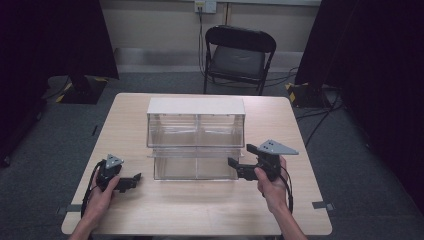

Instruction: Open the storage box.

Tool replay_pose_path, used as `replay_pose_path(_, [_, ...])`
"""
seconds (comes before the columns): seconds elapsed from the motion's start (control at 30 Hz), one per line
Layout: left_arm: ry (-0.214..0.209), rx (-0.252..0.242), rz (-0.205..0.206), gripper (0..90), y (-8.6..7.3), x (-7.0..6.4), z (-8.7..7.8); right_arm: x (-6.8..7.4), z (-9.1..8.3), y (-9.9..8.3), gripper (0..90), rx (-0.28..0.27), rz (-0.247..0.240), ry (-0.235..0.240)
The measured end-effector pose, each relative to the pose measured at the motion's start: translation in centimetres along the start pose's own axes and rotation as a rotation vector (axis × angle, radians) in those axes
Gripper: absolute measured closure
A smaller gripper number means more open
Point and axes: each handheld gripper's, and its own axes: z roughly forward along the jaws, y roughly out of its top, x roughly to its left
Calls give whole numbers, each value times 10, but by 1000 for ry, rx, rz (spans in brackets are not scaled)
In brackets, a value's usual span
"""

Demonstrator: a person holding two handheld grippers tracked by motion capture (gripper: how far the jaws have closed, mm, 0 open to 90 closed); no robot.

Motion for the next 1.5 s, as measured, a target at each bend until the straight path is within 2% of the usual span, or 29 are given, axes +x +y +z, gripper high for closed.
replay_pose_path(0.73, [0, 0, 0, 89, 0, 0, 0, -1, 4, 7, 137, -10, 0, 8])
replay_pose_path(1.0, [0, 0, 0, 88, 0, 0, 0, 1, 8, 8, 139, -18, 13, 50])
replay_pose_path(1.1, [0, 0, 0, 88, 0, 0, 0, 2, 8, 11, 144, -11, -8, 46])
replay_pose_path(1.5, [-1, 0, 0, 88, 0, 0, 0, 0, 10, 11, 144, -7, 2, 70])
